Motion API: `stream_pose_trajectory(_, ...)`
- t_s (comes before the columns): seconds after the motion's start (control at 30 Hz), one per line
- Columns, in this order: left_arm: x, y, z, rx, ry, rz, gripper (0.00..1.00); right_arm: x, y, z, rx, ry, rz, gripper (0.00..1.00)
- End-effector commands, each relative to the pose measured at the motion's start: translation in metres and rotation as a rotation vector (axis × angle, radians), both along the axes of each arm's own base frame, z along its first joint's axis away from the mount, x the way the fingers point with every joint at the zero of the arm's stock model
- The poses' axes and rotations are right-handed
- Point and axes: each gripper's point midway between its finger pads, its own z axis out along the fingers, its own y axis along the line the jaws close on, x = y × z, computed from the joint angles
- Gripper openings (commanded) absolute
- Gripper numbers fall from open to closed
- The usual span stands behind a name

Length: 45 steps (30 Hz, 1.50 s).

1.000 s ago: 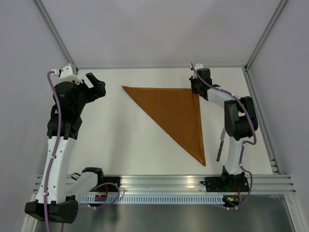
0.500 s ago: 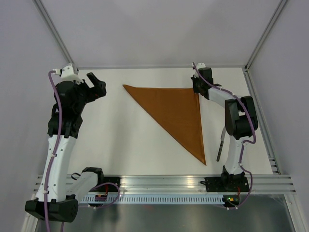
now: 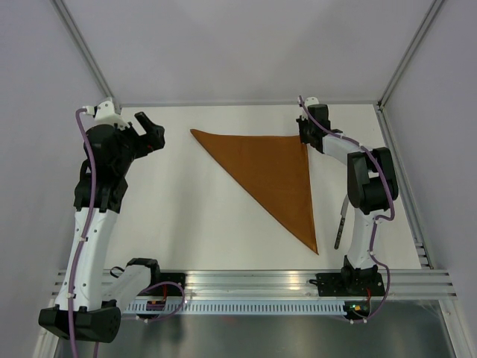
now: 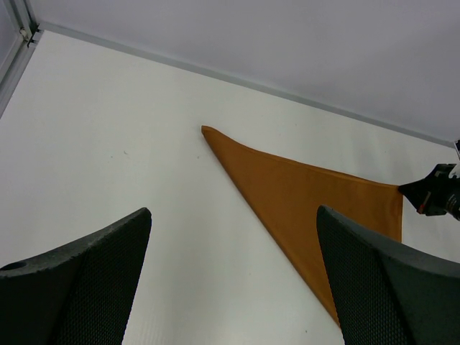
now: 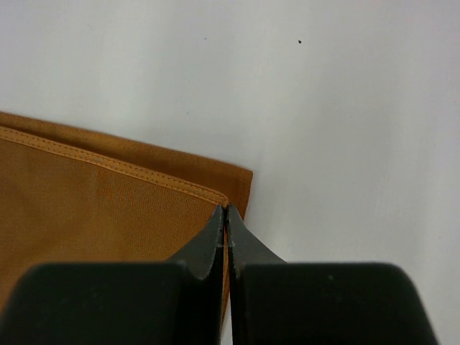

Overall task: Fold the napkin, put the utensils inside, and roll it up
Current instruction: Fold the napkin

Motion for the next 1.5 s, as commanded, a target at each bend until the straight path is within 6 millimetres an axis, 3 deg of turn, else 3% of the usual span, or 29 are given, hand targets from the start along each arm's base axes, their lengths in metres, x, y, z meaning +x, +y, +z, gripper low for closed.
stream_pose_trajectory(0.0,0.005,-0.003,0.003,-0.032,-0.019,-0.009,1.00,0.018,-0.006,0.014,0.012,-0.066,-0.032,0.01)
stream_pose_trajectory(0.67,0.005,-0.003,0.000,-0.031,-0.014,-0.009,1.00,0.023,-0.012,-0.001,-0.015,-0.048,-0.044,0.00)
stream_pose_trajectory(0.77,0.005,-0.003,-0.001,-0.030,-0.011,-0.009,1.00,0.023,-0.014,0.000,-0.019,-0.048,-0.048,0.16)
stream_pose_trajectory(0.8,0.005,-0.003,-0.002,-0.030,-0.011,-0.009,1.00,0.023,-0.014,0.001,-0.017,-0.048,-0.046,0.28)
stream_pose_trajectory(0.9,0.004,-0.003,-0.002,-0.025,-0.011,-0.010,1.00,0.024,-0.016,0.006,-0.014,-0.057,-0.054,0.48)
stream_pose_trajectory(1.07,0.001,-0.003,-0.004,-0.027,-0.011,-0.008,1.00,0.026,-0.020,0.024,-0.001,-0.071,-0.066,0.54)
stream_pose_trajectory(1.17,-0.001,-0.003,-0.008,-0.038,-0.012,-0.006,1.00,0.006,-0.031,0.043,0.009,-0.034,-0.069,0.54)
stream_pose_trajectory(1.27,-0.002,-0.010,-0.014,-0.072,-0.020,-0.034,1.00,-0.021,-0.051,0.040,0.002,0.027,-0.075,0.54)
stream_pose_trajectory(1.3,-0.003,-0.013,-0.015,-0.083,-0.024,-0.048,1.00,-0.037,-0.057,0.049,0.004,0.047,-0.077,0.54)
stream_pose_trajectory(1.33,-0.003,-0.015,-0.017,-0.100,-0.017,-0.053,1.00,-0.054,-0.060,0.038,0.018,0.096,-0.065,0.54)
stream_pose_trajectory(1.4,-0.003,-0.020,-0.021,-0.122,-0.025,-0.071,1.00,-0.084,-0.082,0.045,0.016,0.143,-0.088,0.54)
stream_pose_trajectory(1.43,-0.002,-0.023,-0.022,-0.143,-0.026,-0.079,1.00,-0.106,-0.078,0.029,0.037,0.200,-0.059,0.54)
stream_pose_trajectory(1.47,-0.002,-0.025,-0.028,-0.153,-0.020,-0.089,1.00,-0.125,-0.102,0.036,0.043,0.216,-0.103,0.54)
